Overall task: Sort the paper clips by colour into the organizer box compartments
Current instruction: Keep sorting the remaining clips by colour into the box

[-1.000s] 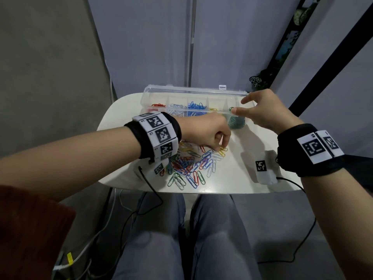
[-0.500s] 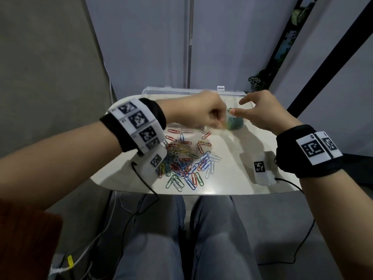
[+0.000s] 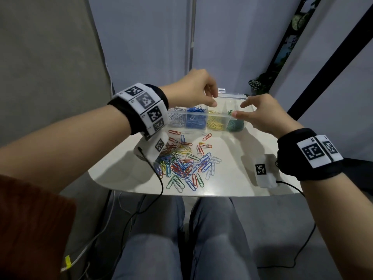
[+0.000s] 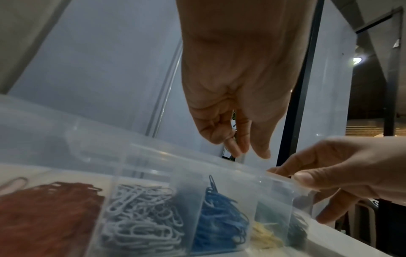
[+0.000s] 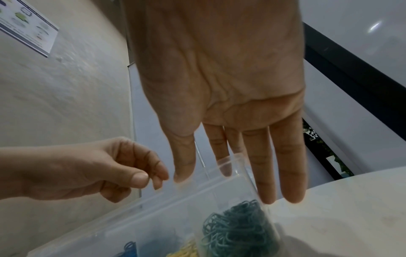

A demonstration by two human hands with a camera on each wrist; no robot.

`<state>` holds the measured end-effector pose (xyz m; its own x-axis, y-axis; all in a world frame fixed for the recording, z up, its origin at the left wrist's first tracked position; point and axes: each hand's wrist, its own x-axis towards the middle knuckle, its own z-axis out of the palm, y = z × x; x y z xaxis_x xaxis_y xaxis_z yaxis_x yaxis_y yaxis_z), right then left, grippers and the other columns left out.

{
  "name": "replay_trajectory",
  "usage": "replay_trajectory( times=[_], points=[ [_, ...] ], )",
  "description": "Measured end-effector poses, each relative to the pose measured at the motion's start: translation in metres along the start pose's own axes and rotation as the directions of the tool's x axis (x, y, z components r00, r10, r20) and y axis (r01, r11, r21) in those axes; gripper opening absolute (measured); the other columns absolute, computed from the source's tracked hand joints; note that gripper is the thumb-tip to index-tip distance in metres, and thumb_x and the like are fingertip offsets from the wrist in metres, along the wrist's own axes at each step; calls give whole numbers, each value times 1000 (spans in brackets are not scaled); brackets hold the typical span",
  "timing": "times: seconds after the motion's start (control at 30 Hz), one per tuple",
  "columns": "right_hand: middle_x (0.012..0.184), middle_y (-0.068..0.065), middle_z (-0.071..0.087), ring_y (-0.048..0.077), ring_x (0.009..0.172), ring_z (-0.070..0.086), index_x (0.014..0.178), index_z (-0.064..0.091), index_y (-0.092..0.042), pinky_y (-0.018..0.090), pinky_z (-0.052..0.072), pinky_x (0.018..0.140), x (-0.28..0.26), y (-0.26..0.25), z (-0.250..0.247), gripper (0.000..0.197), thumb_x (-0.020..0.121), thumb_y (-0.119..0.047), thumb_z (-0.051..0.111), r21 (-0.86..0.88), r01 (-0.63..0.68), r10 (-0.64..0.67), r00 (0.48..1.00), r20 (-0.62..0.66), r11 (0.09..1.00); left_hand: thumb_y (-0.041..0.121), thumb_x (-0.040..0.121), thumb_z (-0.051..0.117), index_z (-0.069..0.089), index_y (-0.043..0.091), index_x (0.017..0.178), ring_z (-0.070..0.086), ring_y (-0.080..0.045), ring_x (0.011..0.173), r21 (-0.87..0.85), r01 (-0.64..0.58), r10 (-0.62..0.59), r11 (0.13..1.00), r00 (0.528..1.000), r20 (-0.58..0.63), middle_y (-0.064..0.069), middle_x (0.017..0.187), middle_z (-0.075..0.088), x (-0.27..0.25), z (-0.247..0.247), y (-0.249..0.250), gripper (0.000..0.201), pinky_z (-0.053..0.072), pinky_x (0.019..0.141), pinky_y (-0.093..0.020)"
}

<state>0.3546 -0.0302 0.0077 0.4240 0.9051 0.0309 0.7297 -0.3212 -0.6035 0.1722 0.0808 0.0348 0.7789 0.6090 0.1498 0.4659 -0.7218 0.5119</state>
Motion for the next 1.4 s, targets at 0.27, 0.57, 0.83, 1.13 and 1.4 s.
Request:
replay_trajectory(
  times=[0.27, 0.57, 0.83, 1.13, 1.4],
  points=[
    [126, 13, 57, 28, 84, 63, 110, 65, -15, 34, 51, 75, 0, 1, -1, 50, 74, -47, 79, 7, -14, 14, 1000, 10, 1000, 9, 82, 69, 70, 18, 95, 52, 6, 58, 52, -172, 145, 984, 929, 341, 4, 77, 64, -46, 12, -3, 16, 34, 55, -7],
    [137, 9, 52, 27, 101, 62, 109, 66, -13, 48, 54, 87, 0, 1, -1, 51, 73, -47, 79, 16, -11, 11, 1000, 18, 1000, 18, 87, 67, 66, 15, 93, 56, -13, 79, 195, -166, 76, 967, 913, 401, 2, 85, 64, -45, 49, -14, 8, 42, 69, -26],
    [140, 7, 49, 27, 105, 61, 106, 66, -15, 48, 53, 90, 1, 2, 0, 49, 73, -48, 79, 20, -15, 15, 1000, 20, 1000, 13, 85, 63, 62, 14, 80, 49, -5, 64, 173, -159, 81, 972, 917, 390, 3, 76, 62, -48, 49, -16, 5, 36, 58, -16],
    [137, 7, 51, 27, 99, 63, 103, 66, -16, 48, 55, 86, 3, 4, 1, 47, 72, -48, 79, 22, -14, 13, 1000, 22, 1000, 16, 86, 71, 73, 3, 87, 53, 3, 56, -91, -22, 49, 996, 948, 314, 7, 68, 67, -57, 22, -19, 13, 39, 55, -11],
    [140, 7, 51, 25, 108, 60, 106, 66, -15, 49, 53, 90, 2, 4, 1, 48, 72, -47, 80, 26, -14, 14, 1000, 10, 1000, 28, 87, 70, 67, 10, 84, 47, -9, 63, 220, -39, -9, 975, 976, 216, 6, 67, 55, -53, 50, -6, 19, 30, 60, -23]
  ],
)
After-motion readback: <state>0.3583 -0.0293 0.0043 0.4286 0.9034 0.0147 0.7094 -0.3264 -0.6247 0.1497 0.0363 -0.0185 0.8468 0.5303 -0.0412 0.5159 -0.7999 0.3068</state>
